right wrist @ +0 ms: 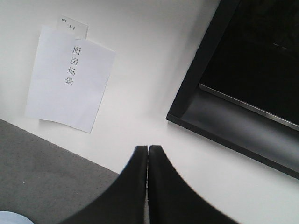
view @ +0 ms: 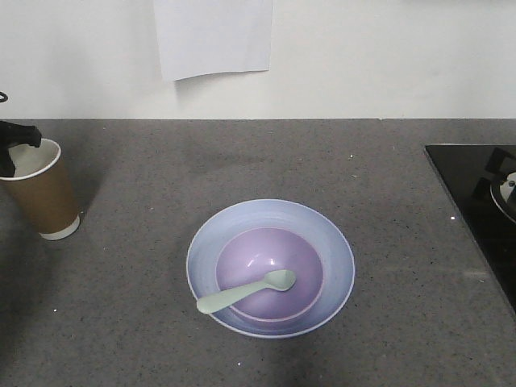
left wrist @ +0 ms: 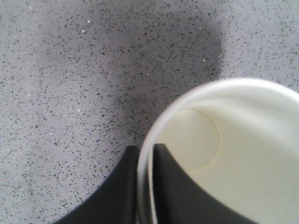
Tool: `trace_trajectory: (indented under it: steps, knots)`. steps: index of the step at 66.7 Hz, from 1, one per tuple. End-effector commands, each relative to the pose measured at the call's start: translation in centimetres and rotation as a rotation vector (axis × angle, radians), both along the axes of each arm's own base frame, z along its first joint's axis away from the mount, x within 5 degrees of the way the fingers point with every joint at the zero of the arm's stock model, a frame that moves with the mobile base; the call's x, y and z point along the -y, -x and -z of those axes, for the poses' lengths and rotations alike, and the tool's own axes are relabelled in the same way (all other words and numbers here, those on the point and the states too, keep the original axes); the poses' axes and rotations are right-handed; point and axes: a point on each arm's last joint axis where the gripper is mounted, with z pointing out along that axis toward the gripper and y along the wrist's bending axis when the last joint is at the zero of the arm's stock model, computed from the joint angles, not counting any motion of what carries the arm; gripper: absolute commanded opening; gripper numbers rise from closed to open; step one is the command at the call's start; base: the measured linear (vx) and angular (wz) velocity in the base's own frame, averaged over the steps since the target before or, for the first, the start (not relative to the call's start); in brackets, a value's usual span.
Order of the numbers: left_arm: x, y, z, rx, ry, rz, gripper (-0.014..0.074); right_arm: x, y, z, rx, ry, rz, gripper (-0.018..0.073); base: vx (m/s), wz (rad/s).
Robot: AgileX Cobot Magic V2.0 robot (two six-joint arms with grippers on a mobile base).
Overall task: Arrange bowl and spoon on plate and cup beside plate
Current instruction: 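Lower the left gripper onto the brown cup rim and grasp it, then slide the brown cup with the left gripper toward the plate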
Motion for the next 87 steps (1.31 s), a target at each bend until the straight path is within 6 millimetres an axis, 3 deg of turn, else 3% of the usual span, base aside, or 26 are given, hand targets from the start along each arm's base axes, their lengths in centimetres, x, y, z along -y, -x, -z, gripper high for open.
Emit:
trace_trajectory:
  steps: [1, 17, 31, 41, 55, 72, 87]
  knots:
    - [0.2, 0.5, -2.6, 0.099, -0.004, 0.011, -0.0008, 0.4, 0.6, -0.5, 0.036, -0.002, 0.011, -0.0005, 0.00, 0.00]
    - [1.5, 1.7, -5.1, 0.180, 0.095, 0.065, -0.0007, 0.4, 0.6, -0.5, 0.035, -0.012, 0.012, -0.0005, 0.00, 0.00]
    - [3.8, 4.4, -9.0, 0.283, 0.229, 0.190, -0.0007, 0.4, 0.6, -0.5, 0.033, -0.025, 0.014, -0.0005, 0.00, 0.00]
    - [6.0, 5.9, -10.4, 0.302, 0.244, 0.294, -0.0007, 0.3, 0.6, -0.5, 0.031, -0.034, 0.011, -0.0005, 0.00, 0.00]
    - [9.7, 6.3, -10.1, 0.266, 0.247, 0.411, -0.0007, 0.3, 0.6, -0.5, 0.028, -0.052, 0.014, -0.0005, 0.00, 0.00]
    - [12.2, 6.8, -9.5, 0.225, 0.145, 0.468, -0.0007, 0.3, 0.5, -0.4, 0.025, -0.057, 0.014, -0.0005, 0.00, 0.00]
    - [13.3, 7.1, -6.0, 0.127, 0.154, 0.489, -0.0007, 0.3, 0.5, -0.4, 0.025, -0.058, 0.015, -0.0005, 0.00, 0.00]
